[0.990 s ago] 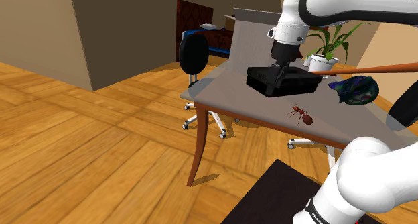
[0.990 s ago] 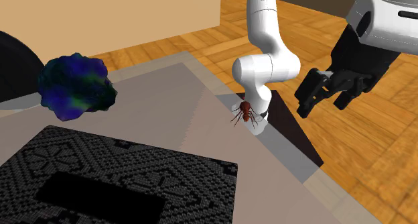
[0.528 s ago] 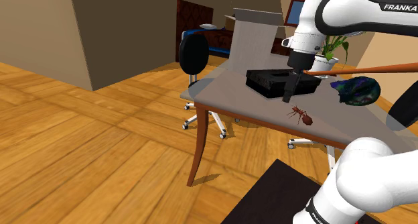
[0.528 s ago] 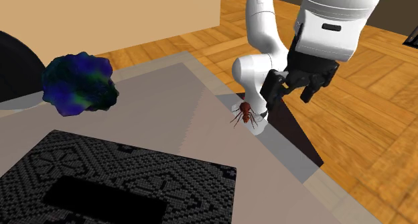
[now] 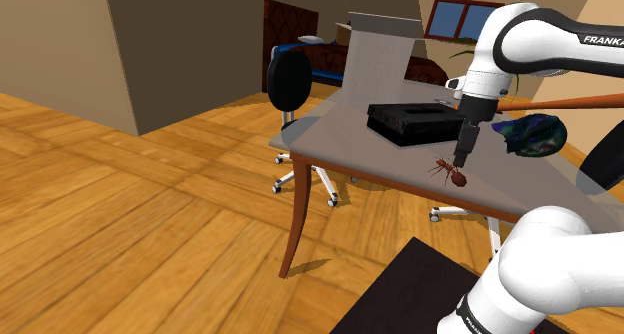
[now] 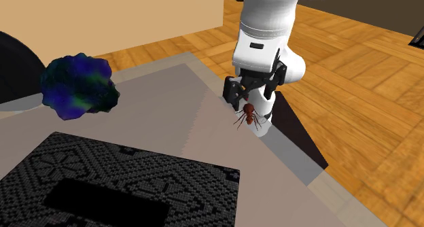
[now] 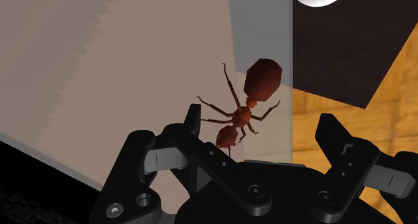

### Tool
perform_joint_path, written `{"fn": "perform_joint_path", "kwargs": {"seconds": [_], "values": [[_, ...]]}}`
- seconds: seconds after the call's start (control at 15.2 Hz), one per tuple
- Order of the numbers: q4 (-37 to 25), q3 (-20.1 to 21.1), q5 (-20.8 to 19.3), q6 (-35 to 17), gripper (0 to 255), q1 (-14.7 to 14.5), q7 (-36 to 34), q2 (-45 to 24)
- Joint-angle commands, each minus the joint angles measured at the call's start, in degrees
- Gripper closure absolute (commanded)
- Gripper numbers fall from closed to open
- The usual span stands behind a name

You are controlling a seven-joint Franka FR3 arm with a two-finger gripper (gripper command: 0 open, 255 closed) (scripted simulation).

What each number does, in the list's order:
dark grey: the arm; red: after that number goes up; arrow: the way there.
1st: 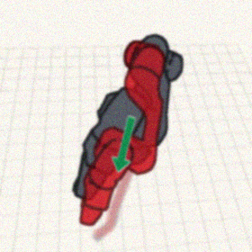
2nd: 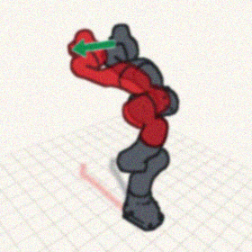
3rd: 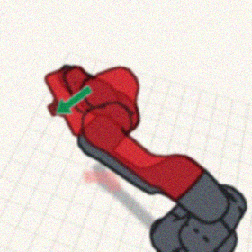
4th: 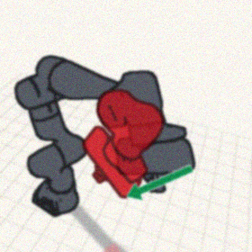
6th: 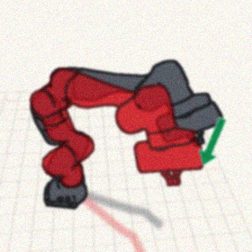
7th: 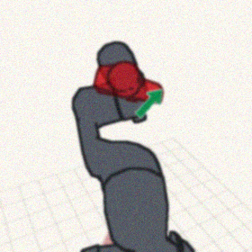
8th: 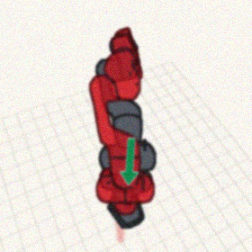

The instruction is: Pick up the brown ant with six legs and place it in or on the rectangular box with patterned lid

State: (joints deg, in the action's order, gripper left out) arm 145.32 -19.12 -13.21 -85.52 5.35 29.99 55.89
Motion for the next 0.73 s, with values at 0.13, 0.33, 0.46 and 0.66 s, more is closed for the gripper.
{"fn": "perform_joint_path", "kwargs": {"seconds": [0.13,0.33,0.46,0.66], "values": [[3.6,-1.2,-1.1,-2.0,0,0.6,0.6,1.4],[6.2,-1.6,-1.7,-3.9,0,1.0,0.6,2.1],[6.7,-1.7,-1.8,-4.3,0,1.1,0.5,2.2],[6.7,-1.7,-1.8,-4.3,0,1.1,0.5,2.2]]}}
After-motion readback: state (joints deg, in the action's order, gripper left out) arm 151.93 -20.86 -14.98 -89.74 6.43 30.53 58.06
